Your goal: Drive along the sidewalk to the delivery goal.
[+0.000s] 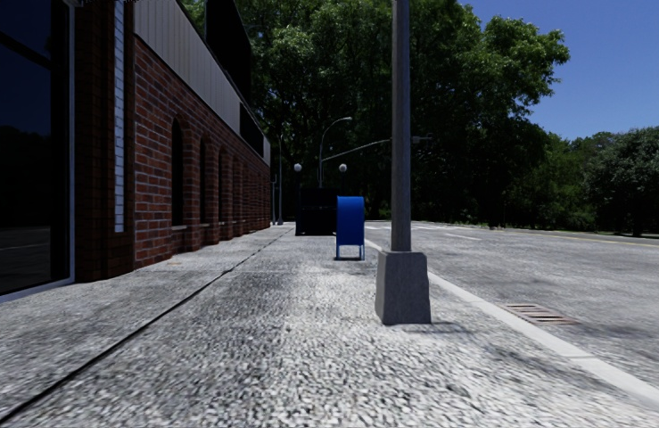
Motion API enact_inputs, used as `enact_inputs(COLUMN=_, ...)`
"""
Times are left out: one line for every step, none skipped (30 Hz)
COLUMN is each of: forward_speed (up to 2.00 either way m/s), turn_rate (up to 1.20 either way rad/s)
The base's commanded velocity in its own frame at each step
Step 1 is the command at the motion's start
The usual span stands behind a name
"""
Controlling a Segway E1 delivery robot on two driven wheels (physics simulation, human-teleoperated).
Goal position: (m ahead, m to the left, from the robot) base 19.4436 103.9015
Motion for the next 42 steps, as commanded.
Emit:
enact_inputs(forward_speed=2.0, turn_rate=0.0)
enact_inputs(forward_speed=2.0, turn_rate=0.0)
enact_inputs(forward_speed=2.0, turn_rate=0.0)
enact_inputs(forward_speed=2.0, turn_rate=0.0)
enact_inputs(forward_speed=2.0, turn_rate=0.0)
enact_inputs(forward_speed=2.0, turn_rate=0.0)
enact_inputs(forward_speed=2.0, turn_rate=0.0)
enact_inputs(forward_speed=0.0, turn_rate=0.0)
enact_inputs(forward_speed=0.0, turn_rate=0.0)
enact_inputs(forward_speed=0.23, turn_rate=0.0)
enact_inputs(forward_speed=1.07, turn_rate=0.0)
enact_inputs(forward_speed=2.0, turn_rate=0.0)
enact_inputs(forward_speed=2.0, turn_rate=0.0)
enact_inputs(forward_speed=2.0, turn_rate=0.0)
enact_inputs(forward_speed=2.0, turn_rate=0.11)
enact_inputs(forward_speed=2.0, turn_rate=1.2)
enact_inputs(forward_speed=2.0, turn_rate=1.2)
enact_inputs(forward_speed=2.0, turn_rate=1.2)
enact_inputs(forward_speed=2.0, turn_rate=1.2)
enact_inputs(forward_speed=2.0, turn_rate=1.2)
enact_inputs(forward_speed=2.0, turn_rate=1.11)
enact_inputs(forward_speed=2.0, turn_rate=0.57)
enact_inputs(forward_speed=2.0, turn_rate=0.41)
enact_inputs(forward_speed=2.0, turn_rate=0.37)
enact_inputs(forward_speed=2.0, turn_rate=0.18)
enact_inputs(forward_speed=2.0, turn_rate=0.06)
enact_inputs(forward_speed=2.0, turn_rate=0.03)
enact_inputs(forward_speed=2.0, turn_rate=0.02)
enact_inputs(forward_speed=2.0, turn_rate=0.02)
enact_inputs(forward_speed=2.0, turn_rate=0.02)
enact_inputs(forward_speed=2.0, turn_rate=0.01)
enact_inputs(forward_speed=2.0, turn_rate=0.0)
enact_inputs(forward_speed=2.0, turn_rate=0.0)
enact_inputs(forward_speed=2.0, turn_rate=0.0)
enact_inputs(forward_speed=2.0, turn_rate=0.0)
enact_inputs(forward_speed=2.0, turn_rate=0.0)
enact_inputs(forward_speed=2.0, turn_rate=0.0)
enact_inputs(forward_speed=2.0, turn_rate=0.0)
enact_inputs(forward_speed=2.0, turn_rate=0.03)
enact_inputs(forward_speed=2.0, turn_rate=0.03)
enact_inputs(forward_speed=2.0, turn_rate=0.47)
enact_inputs(forward_speed=2.0, turn_rate=0.7)
